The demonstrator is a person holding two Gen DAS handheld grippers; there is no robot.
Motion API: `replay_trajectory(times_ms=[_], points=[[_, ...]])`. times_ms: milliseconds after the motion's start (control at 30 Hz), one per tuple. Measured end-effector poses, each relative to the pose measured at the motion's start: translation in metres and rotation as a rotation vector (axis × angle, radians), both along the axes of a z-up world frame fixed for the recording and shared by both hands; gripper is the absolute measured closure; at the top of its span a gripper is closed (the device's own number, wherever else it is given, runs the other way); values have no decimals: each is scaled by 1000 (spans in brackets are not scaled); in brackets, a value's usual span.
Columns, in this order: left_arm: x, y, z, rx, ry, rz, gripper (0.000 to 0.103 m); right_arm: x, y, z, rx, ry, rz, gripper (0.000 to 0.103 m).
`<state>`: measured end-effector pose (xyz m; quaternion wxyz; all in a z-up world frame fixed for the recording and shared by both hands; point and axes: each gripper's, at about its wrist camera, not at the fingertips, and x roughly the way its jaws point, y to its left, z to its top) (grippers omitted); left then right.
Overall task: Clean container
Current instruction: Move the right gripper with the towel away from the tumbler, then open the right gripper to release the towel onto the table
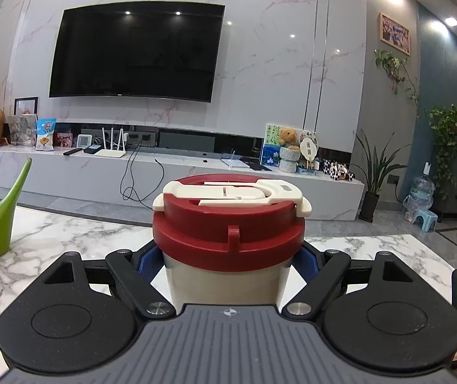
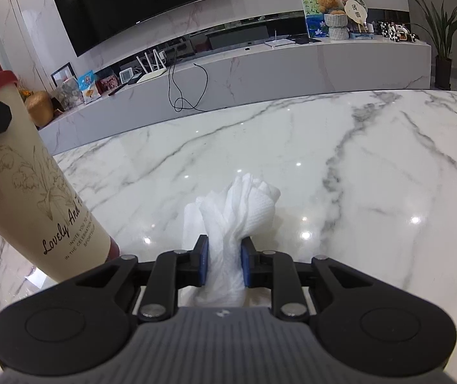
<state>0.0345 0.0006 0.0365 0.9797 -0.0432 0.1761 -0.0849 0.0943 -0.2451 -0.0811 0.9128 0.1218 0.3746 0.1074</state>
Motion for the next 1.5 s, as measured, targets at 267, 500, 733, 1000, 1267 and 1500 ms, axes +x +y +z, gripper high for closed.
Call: replay_trajectory(times_ms=[267, 500, 733, 1000, 1267, 1500], points=[[4, -3, -7, 21, 31, -4, 22, 0, -2, -1, -1, 9, -4, 77], [3, -6, -9, 42, 29, -15, 22, 0, -2, 0, 12, 18, -11, 64], [4, -9, -10, 65, 25, -31, 22, 0, -3, 1, 10, 19, -11, 61], [2, -18, -11, 126, 13, -66, 22, -2, -4, 3, 5, 17, -27, 53], [3, -20, -10, 135, 24, -73, 21, -3, -3, 3, 2, 17, -32, 52], [4, -12, -9, 108, 53, -74, 21, -1, -3, 3, 1, 19, -30, 52]])
